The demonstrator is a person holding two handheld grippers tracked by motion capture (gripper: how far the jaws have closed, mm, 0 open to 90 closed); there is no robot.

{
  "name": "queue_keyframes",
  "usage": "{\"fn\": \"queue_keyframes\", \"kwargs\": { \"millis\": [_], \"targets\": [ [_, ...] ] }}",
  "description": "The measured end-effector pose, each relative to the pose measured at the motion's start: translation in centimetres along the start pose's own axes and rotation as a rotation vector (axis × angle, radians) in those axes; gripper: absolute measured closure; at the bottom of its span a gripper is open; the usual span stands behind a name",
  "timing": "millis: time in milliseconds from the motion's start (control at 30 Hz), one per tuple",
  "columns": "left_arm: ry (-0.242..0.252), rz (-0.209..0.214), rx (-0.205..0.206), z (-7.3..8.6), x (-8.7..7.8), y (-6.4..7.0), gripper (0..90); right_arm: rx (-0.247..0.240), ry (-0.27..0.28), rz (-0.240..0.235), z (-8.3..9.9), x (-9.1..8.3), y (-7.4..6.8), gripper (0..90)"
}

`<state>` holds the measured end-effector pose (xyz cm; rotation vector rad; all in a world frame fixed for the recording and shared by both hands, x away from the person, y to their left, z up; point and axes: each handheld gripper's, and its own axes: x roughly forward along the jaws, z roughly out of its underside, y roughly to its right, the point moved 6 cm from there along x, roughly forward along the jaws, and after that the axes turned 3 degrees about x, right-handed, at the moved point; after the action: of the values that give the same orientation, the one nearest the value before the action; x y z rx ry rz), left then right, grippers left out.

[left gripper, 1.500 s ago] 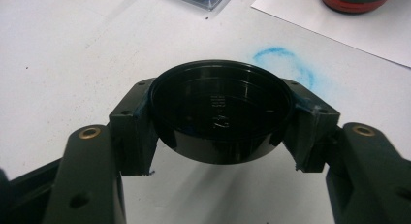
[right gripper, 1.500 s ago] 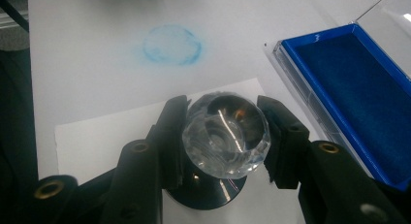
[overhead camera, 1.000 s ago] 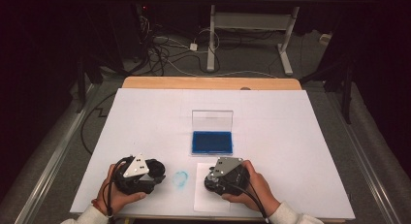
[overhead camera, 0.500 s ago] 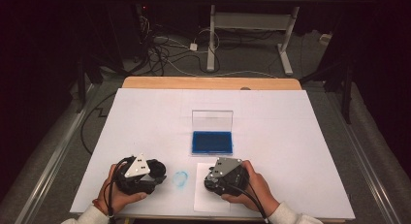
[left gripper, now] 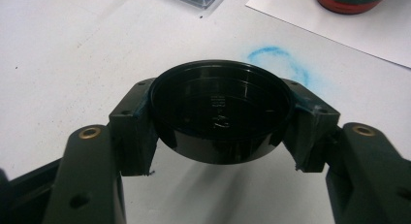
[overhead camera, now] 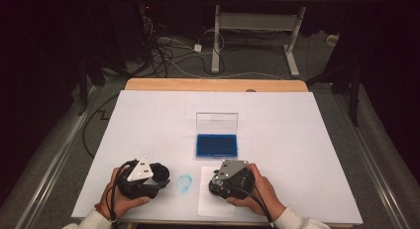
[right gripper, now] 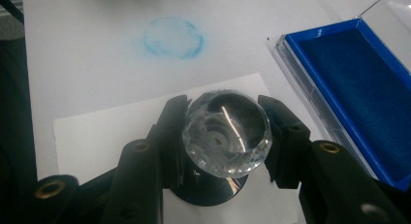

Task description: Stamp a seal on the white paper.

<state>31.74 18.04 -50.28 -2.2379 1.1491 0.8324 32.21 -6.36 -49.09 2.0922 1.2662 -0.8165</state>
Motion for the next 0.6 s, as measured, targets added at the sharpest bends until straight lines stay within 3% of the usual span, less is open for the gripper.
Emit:
{"fn": "queue_keyframes", "kwargs": {
  "millis": [600],
  "targets": [
    [-0.009, 0.005, 0.001, 0.04, 0.16, 0.12, 36.6, -0.01, -0.007, 0.029, 0.11, -0.09, -0.35, 57.4]
  ]
}}
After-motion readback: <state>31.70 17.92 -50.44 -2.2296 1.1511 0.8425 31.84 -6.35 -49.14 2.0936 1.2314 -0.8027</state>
